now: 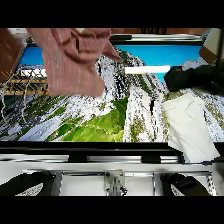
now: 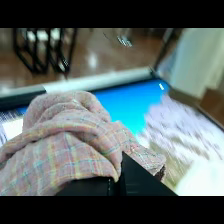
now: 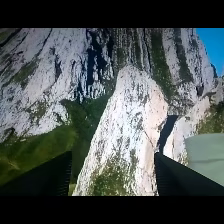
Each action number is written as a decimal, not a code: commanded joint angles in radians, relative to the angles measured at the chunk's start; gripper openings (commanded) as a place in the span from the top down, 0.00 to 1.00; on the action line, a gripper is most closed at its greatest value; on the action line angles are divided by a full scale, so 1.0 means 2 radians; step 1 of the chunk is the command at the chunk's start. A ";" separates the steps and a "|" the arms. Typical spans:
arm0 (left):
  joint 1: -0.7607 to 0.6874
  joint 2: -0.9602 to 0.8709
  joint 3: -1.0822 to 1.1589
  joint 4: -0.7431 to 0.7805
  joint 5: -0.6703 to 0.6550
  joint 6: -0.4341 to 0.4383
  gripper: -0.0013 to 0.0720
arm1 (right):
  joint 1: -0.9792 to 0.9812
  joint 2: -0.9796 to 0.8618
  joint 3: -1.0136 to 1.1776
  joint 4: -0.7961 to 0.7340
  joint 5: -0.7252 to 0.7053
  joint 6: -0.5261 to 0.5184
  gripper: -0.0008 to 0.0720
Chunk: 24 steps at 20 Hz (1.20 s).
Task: Fold the shirts.
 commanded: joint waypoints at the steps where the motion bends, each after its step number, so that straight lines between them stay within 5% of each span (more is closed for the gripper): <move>1: -0.044 0.047 -0.065 0.006 -0.129 -0.046 0.95 | 0.001 0.046 -0.005 0.035 0.126 0.031 0.12; 4: -0.088 0.046 -0.201 0.006 -0.127 -0.049 0.95 | 0.030 0.046 -0.088 0.044 0.138 0.041 0.12; 6: -0.114 0.044 -0.316 0.005 -0.091 -0.049 0.95 | 0.066 0.044 -0.178 0.044 0.066 0.058 0.12; 10: -0.121 0.044 -0.482 0.004 0.013 -0.137 0.94 | 0.104 -0.013 -0.287 0.059 -0.072 0.103 0.12; 11: -0.106 0.044 -0.485 0.004 0.009 -0.148 0.77 | 0.104 -0.037 -0.286 0.072 -0.078 0.101 0.12; 13: -0.061 0.046 -0.460 0.005 -0.027 -0.148 0.00 | 0.103 -0.071 -0.282 0.084 -0.090 0.086 0.12; 19: 0.150 0.048 -0.379 0.028 -0.230 -0.036 0.00 | 0.033 -0.089 -0.277 0.114 -0.071 0.036 0.12; 24: 0.169 0.051 -0.510 -0.041 -0.205 -0.001 0.00 | -0.008 -0.128 -0.277 0.171 -0.078 -0.014 0.12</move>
